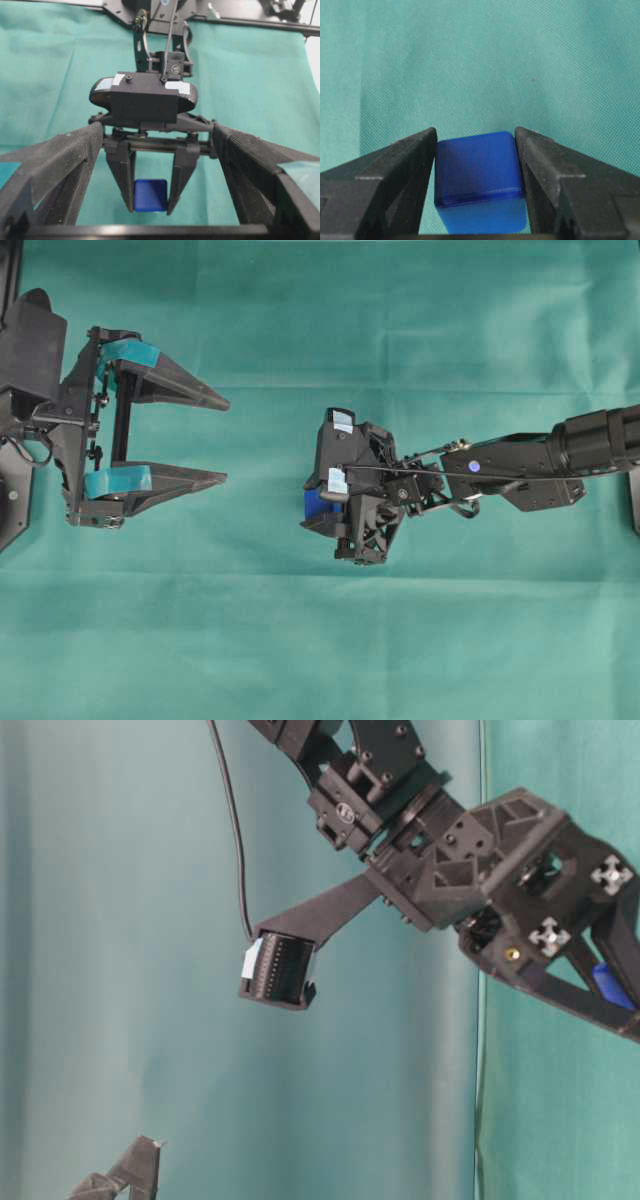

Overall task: Handover the blue block to the right arm after grasping it with the left arm, then place it in the designated position.
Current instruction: 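Lower the cube with the right gripper over the white marker spot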

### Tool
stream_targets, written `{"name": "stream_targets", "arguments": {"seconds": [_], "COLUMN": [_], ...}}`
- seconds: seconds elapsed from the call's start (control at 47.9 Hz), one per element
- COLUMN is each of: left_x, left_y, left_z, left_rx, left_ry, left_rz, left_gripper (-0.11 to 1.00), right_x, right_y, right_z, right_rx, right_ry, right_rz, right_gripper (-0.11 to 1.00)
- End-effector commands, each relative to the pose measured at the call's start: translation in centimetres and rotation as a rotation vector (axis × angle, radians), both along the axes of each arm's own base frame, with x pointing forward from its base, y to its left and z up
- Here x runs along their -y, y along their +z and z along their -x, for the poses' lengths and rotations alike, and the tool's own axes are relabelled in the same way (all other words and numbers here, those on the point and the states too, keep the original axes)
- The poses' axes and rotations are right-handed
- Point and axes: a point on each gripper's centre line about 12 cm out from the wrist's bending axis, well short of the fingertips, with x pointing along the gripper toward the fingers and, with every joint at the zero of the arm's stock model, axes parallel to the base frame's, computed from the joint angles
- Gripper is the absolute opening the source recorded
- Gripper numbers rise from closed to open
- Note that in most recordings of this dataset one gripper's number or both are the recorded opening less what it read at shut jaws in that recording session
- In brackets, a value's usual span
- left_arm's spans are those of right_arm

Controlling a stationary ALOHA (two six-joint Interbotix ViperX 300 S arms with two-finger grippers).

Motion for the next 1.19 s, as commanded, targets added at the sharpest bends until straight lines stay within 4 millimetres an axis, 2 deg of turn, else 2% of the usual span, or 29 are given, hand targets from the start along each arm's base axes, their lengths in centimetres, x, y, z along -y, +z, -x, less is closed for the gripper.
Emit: {"name": "stream_targets", "arguments": {"seconds": [0.0,1.107,1.17], "left_x": [0.09,0.05,0.05], "left_y": [1.37,1.40,1.42], "left_z": [-0.14,-0.90,-0.91], "left_rx": [0.041,0.029,0.031], "left_ry": [-0.003,-0.001,-0.001], "left_rz": [0.000,0.000,0.000], "left_gripper": [1.00,1.00,1.00], "right_x": [-0.06,-0.05,-0.05], "right_y": [1.57,1.47,1.47], "right_z": [-0.72,-0.65,-0.65], "right_rx": [0.051,0.037,0.037], "right_ry": [0.001,0.000,-0.007], "right_rz": [-0.006,0.001,-0.007], "right_gripper": [0.55,0.54,0.63]}}
